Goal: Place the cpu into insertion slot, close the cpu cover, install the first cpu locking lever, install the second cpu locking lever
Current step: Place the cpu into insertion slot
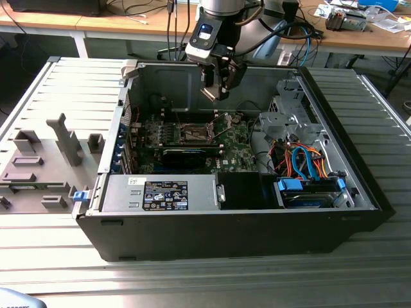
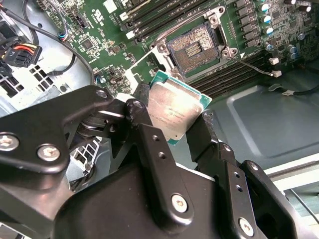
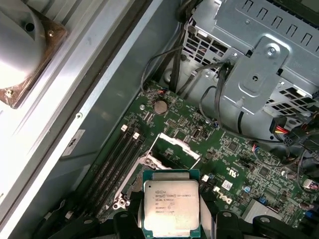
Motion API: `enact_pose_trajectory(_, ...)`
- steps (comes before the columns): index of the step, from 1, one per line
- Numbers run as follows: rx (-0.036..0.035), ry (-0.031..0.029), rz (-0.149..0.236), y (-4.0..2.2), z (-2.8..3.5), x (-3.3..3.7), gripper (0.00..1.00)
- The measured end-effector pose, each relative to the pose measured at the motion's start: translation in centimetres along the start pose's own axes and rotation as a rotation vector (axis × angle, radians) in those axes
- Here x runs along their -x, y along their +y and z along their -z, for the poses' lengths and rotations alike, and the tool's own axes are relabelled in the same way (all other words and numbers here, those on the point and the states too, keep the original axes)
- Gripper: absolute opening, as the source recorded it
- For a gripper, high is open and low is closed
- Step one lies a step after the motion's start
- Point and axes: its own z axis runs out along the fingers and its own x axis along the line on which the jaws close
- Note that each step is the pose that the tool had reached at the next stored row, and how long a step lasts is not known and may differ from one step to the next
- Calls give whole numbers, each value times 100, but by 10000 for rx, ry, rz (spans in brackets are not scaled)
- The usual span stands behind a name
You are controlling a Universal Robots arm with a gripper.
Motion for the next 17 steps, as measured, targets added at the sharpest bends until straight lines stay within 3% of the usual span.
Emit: enact_pose_trajectory(17, 9, -40, -622, 0, -5, 0, 55)
